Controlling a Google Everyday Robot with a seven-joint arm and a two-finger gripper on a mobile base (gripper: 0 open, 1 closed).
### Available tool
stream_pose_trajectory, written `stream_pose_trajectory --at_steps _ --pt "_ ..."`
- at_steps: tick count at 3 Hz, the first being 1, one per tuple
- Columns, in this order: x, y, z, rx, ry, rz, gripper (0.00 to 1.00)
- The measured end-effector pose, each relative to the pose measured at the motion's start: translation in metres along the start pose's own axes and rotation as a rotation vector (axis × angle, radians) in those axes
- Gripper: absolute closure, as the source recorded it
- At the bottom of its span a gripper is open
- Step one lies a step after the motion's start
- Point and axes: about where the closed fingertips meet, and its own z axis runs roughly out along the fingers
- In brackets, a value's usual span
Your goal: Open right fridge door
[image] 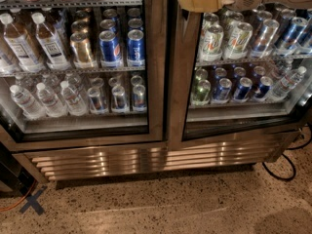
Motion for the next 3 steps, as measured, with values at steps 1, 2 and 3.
stream_pose_trajectory --at_steps 1,2,3 --pt "0.000 0.000 -0.002 0.001 0.001 0.001 1.00" --pt "-0.005 0.005 -0.004 0.012 0.008 0.006 1.00" --pt "-0.010 0.015 -0.014 0.024 0.020 0.025 1.00"
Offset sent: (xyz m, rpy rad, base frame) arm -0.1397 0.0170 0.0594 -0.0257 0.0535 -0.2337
